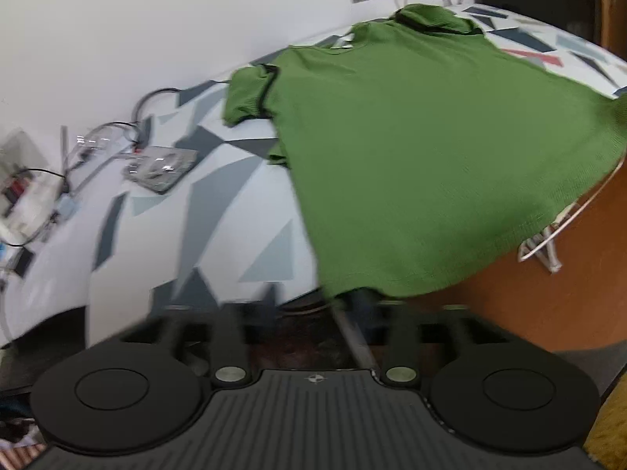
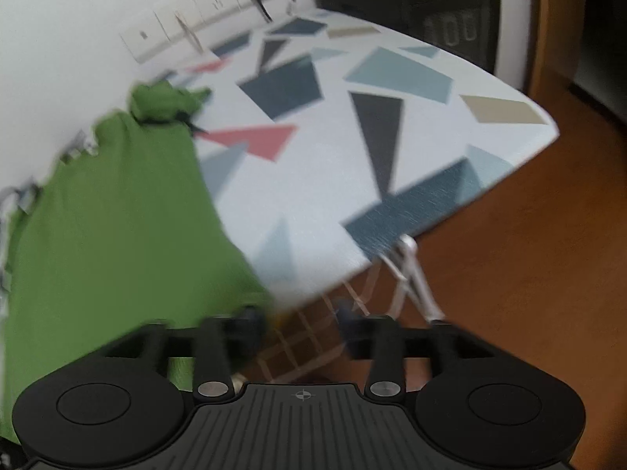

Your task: Fold clothes

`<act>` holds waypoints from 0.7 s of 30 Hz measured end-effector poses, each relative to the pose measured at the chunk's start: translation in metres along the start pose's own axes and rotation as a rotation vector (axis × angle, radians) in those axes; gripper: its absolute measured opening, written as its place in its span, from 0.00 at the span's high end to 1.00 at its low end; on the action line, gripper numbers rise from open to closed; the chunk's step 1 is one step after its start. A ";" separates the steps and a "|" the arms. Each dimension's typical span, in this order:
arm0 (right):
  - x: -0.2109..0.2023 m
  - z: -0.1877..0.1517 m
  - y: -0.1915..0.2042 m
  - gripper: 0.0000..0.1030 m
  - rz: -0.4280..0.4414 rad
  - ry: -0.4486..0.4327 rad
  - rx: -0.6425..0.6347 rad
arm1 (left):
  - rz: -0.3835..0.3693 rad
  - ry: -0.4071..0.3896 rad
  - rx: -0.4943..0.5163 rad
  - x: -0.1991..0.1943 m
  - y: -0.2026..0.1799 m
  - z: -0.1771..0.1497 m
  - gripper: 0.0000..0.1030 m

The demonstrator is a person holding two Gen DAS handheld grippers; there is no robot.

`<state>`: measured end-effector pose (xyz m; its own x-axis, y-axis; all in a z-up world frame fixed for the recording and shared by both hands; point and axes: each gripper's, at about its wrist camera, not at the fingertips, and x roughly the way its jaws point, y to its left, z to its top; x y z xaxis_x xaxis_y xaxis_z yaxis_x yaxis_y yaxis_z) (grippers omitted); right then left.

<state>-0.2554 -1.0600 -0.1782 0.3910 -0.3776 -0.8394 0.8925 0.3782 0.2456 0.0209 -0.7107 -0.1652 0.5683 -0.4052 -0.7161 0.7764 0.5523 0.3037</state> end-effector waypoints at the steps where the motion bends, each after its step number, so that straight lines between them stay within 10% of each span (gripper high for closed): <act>1: -0.003 0.000 -0.003 0.44 0.000 0.006 0.017 | 0.002 -0.007 -0.004 -0.004 0.002 -0.001 0.38; 12: -0.029 0.036 -0.012 0.44 0.174 -0.059 0.356 | -0.052 -0.113 -0.277 -0.023 0.050 0.049 0.38; 21: -0.019 0.131 0.065 0.45 0.353 -0.179 0.243 | -0.072 -0.146 -0.540 -0.001 0.068 0.119 0.17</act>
<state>-0.1750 -1.1392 -0.0830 0.6940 -0.4093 -0.5923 0.7162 0.3086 0.6259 0.1055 -0.7598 -0.0695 0.5806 -0.5314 -0.6169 0.5868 0.7983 -0.1354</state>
